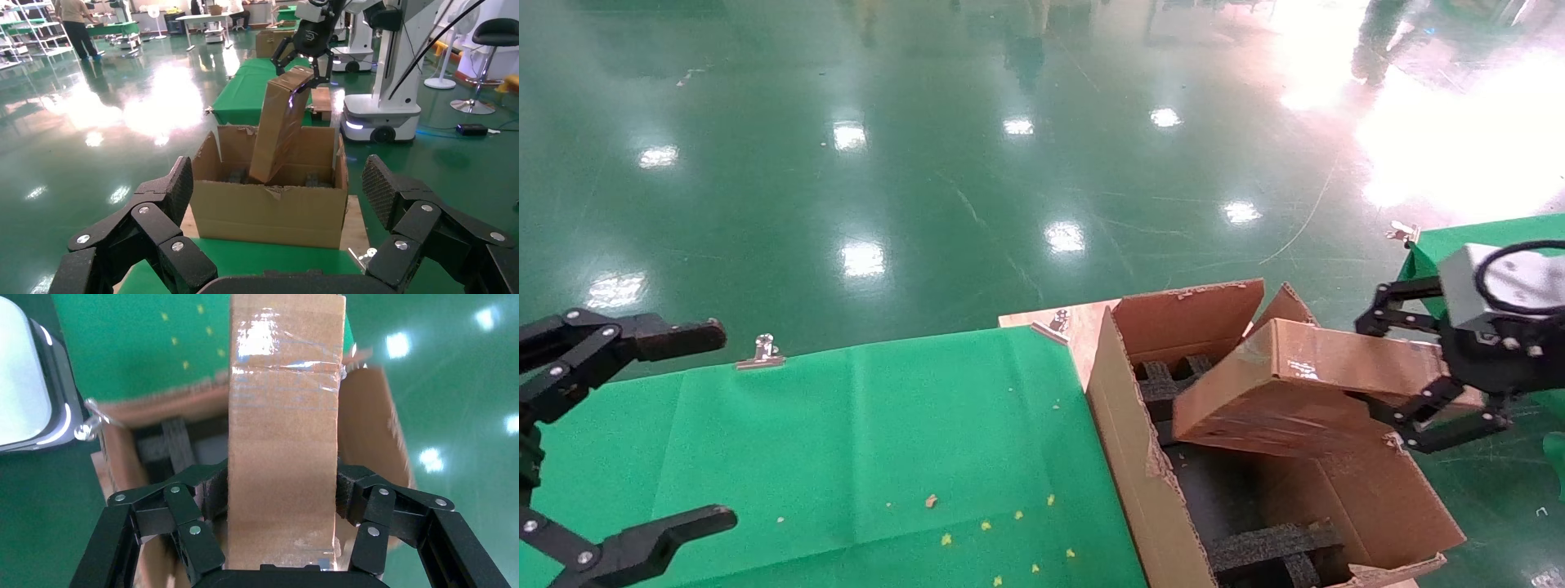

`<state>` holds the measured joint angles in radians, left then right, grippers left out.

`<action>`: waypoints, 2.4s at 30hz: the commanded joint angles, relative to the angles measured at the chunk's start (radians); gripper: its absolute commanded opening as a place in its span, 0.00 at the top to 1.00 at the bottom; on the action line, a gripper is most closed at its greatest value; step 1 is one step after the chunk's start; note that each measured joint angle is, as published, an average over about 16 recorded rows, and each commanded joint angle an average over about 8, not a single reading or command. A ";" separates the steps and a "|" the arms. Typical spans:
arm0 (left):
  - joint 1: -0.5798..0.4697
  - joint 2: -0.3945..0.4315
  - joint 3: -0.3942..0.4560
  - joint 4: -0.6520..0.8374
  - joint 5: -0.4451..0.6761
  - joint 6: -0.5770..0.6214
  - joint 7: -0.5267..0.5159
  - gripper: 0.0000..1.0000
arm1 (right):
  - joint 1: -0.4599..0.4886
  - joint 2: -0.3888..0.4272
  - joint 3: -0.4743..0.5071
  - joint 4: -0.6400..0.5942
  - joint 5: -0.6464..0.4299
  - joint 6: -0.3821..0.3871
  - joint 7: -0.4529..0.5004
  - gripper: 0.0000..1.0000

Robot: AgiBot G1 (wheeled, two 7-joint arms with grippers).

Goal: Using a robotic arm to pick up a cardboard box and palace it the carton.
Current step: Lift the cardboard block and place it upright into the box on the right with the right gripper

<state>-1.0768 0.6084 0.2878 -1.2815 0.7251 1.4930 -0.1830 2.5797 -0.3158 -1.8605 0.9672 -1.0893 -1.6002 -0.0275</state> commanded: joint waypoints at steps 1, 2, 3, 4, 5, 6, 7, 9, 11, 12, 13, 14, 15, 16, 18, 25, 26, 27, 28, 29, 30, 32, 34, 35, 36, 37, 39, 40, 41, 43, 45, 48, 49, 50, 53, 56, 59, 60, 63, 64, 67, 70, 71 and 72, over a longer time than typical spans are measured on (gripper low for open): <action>0.000 0.000 0.000 0.000 0.000 0.000 0.000 0.00 | 0.021 0.027 -0.038 -0.017 -0.006 0.000 -0.012 1.00; 0.000 0.000 0.000 0.000 0.000 0.000 0.000 0.00 | 0.033 0.036 -0.056 -0.027 -0.012 0.000 -0.019 1.00; 0.000 0.000 0.000 0.000 0.000 0.000 0.000 0.00 | 0.044 0.043 -0.074 -0.037 -0.019 -0.001 -0.027 1.00; 0.000 0.000 0.000 0.000 0.000 0.000 0.000 0.00 | 0.055 0.049 -0.092 -0.047 -0.025 -0.001 -0.035 1.00; 0.000 0.000 0.000 0.000 0.000 0.000 0.000 0.00 | 0.064 0.053 -0.111 -0.056 -0.030 -0.001 -0.044 1.00; 0.000 0.000 0.001 0.000 0.000 0.000 0.000 0.00 | 0.072 0.055 -0.129 -0.066 -0.034 0.000 -0.052 1.00; 0.000 0.000 0.001 0.000 0.000 0.000 0.000 0.00 | 0.079 0.057 -0.147 -0.074 -0.034 0.000 -0.059 1.00; 0.000 0.000 0.001 0.000 -0.001 0.000 0.000 0.00 | 0.088 0.055 -0.182 -0.089 -0.027 0.000 -0.067 1.00; 0.000 0.000 0.001 0.000 -0.001 0.000 0.000 0.00 | 0.090 0.052 -0.217 -0.100 -0.006 0.001 -0.068 1.00; 0.000 0.000 0.001 0.000 -0.001 0.000 0.000 0.00 | 0.088 0.051 -0.233 -0.106 0.009 0.002 -0.064 1.00; 0.000 0.000 0.001 0.000 -0.001 0.000 0.001 0.00 | 0.084 0.048 -0.250 -0.111 0.027 0.002 -0.058 1.00; 0.000 0.000 0.001 0.000 -0.001 0.000 0.001 0.00 | 0.077 0.046 -0.267 -0.116 0.050 0.003 -0.047 1.00; 0.000 -0.001 0.001 0.000 -0.001 -0.001 0.001 0.00 | 0.069 0.042 -0.283 -0.121 0.076 0.003 -0.032 1.00; 0.000 -0.001 0.001 0.000 -0.001 -0.001 0.001 0.00 | 0.059 0.037 -0.299 -0.126 0.102 0.003 -0.016 1.00; 0.000 -0.001 0.001 0.000 -0.001 -0.001 0.001 0.00 | 0.037 0.024 -0.330 -0.144 0.151 0.007 0.017 1.00; 0.000 -0.001 0.002 0.000 -0.001 -0.001 0.001 0.00 | -0.030 -0.023 -0.389 -0.233 0.229 0.061 0.109 1.00; 0.000 -0.001 0.002 0.000 -0.001 -0.001 0.001 0.00 | -0.038 -0.025 -0.392 -0.241 0.233 0.073 0.120 1.00; 0.000 -0.001 0.002 0.000 -0.001 -0.001 0.001 0.00 | -0.046 -0.025 -0.393 -0.247 0.237 0.085 0.132 1.00; 0.000 -0.001 0.002 0.000 -0.001 -0.001 0.001 0.00 | -0.053 -0.024 -0.394 -0.252 0.242 0.098 0.144 1.00; 0.000 -0.001 0.002 0.000 -0.002 -0.001 0.001 0.00 | -0.060 -0.022 -0.395 -0.256 0.249 0.111 0.159 1.00; 0.000 -0.001 0.002 0.000 -0.002 -0.001 0.001 0.00 | -0.067 -0.019 -0.395 -0.257 0.256 0.124 0.174 1.00; -0.001 -0.001 0.002 0.000 -0.002 -0.001 0.001 0.00 | -0.080 -0.012 -0.395 -0.258 0.272 0.153 0.206 1.00; -0.001 -0.001 0.002 0.000 -0.002 -0.001 0.001 0.00 | -0.094 -0.002 -0.393 -0.255 0.293 0.187 0.243 1.00; -0.001 -0.001 0.003 0.000 -0.002 -0.001 0.001 0.00 | -0.101 0.004 -0.392 -0.252 0.305 0.207 0.263 1.00; -0.001 -0.001 0.003 0.000 -0.002 -0.001 0.001 0.00 | -0.108 0.010 -0.391 -0.248 0.316 0.228 0.282 1.00; -0.001 -0.001 0.003 0.000 -0.002 -0.001 0.001 0.00 | -0.116 0.016 -0.390 -0.243 0.327 0.250 0.302 1.00; -0.001 -0.001 0.003 0.000 -0.002 -0.001 0.001 0.00 | -0.130 0.027 -0.390 -0.230 0.345 0.294 0.339 1.00; -0.001 -0.001 0.003 0.000 -0.002 -0.001 0.001 0.00 | -0.137 0.033 -0.391 -0.223 0.352 0.316 0.357 1.00; -0.001 -0.001 0.003 0.000 -0.002 -0.001 0.001 0.00 | -0.143 0.037 -0.392 -0.213 0.358 0.337 0.374 1.00; -0.001 -0.001 0.003 0.000 -0.002 -0.001 0.001 0.00 | -0.154 0.046 -0.395 -0.193 0.364 0.376 0.407 1.00; -0.001 -0.001 0.003 0.000 -0.002 -0.001 0.002 0.00 | -0.163 0.054 -0.399 -0.169 0.367 0.413 0.438 1.00; -0.001 -0.001 0.003 0.000 -0.002 -0.001 0.002 0.00 | -0.173 0.069 -0.406 -0.129 0.368 0.471 0.488 1.00; -0.001 -0.001 0.003 0.000 -0.002 -0.001 0.002 0.00 | -0.176 0.075 -0.408 -0.115 0.368 0.491 0.505 1.00; -0.001 -0.001 0.003 0.000 -0.002 -0.001 0.002 0.00 | -0.179 0.080 -0.411 -0.101 0.367 0.512 0.522 1.00; -0.001 -0.001 0.004 0.000 -0.002 -0.002 0.002 0.00 | -0.184 0.097 -0.420 -0.056 0.355 0.577 0.571 1.00; -0.001 -0.002 0.004 0.000 -0.003 -0.002 0.002 0.00 | -0.186 0.111 -0.430 -0.013 0.330 0.640 0.619 1.00; -0.001 -0.002 0.004 0.000 -0.003 -0.002 0.002 0.00 | -0.178 0.126 -0.442 0.022 0.292 0.689 0.671 1.00; -0.001 -0.002 0.004 0.000 -0.003 -0.002 0.002 0.00 | -0.173 0.132 -0.446 0.032 0.277 0.702 0.689 1.00; -0.001 -0.002 0.004 0.000 -0.003 -0.002 0.002 0.00 | -0.153 0.150 -0.455 0.062 0.228 0.729 0.745 1.00; -0.001 -0.002 0.004 0.000 -0.003 -0.002 0.002 0.00 | -0.146 0.156 -0.457 0.072 0.212 0.734 0.763 1.00; -0.001 -0.002 0.004 0.000 -0.003 -0.002 0.002 0.00 | -0.125 0.174 -0.463 0.105 0.161 0.745 0.813 1.00; -0.001 -0.002 0.004 0.000 -0.003 -0.002 0.002 0.00 | -0.106 0.190 -0.467 0.139 0.114 0.755 0.859 1.00; -0.001 -0.002 0.005 0.000 -0.003 -0.002 0.002 0.00 | -0.101 0.194 -0.468 0.148 0.101 0.757 0.872 1.00; -0.001 -0.002 0.005 0.000 -0.003 -0.002 0.002 0.00 | -0.098 0.197 -0.469 0.156 0.090 0.760 0.882 1.00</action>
<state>-1.0778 0.6065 0.2924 -1.2814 0.7218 1.4910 -0.1807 2.4792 -0.1216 -2.3283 1.1221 -0.9906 -0.8416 0.8424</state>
